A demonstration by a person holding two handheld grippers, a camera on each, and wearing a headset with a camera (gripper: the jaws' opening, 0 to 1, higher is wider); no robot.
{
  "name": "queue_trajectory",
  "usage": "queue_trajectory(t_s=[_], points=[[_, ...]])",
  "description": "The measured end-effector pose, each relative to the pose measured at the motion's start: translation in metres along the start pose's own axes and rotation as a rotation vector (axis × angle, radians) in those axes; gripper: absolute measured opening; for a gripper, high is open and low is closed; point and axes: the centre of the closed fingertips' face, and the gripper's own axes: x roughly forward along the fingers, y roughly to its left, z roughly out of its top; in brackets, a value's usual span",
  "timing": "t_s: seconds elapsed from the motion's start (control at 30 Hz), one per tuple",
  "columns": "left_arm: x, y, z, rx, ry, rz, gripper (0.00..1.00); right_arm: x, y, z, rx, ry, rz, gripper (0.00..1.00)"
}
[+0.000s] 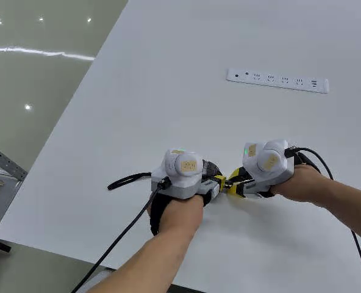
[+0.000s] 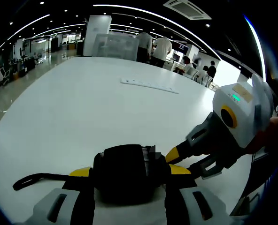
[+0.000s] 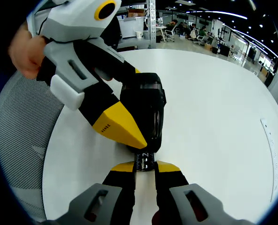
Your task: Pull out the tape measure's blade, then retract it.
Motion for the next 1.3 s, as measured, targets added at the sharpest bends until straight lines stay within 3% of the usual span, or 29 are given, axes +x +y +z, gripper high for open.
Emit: queue_trajectory(t_s=[1.07, 1.3], points=[[-0.0001, -0.0004, -0.0009, -0.002, 0.002, -0.001, 0.56, 0.0081, 0.0005, 0.0076, -0.018, 0.056, 0.005, 0.13], [-0.0003, -0.0008, -0.0008, 0.0, 0.006, 0.003, 0.57, 0.0076, 0.0002, 0.0072, 0.006, 0.042, -0.005, 0.13]])
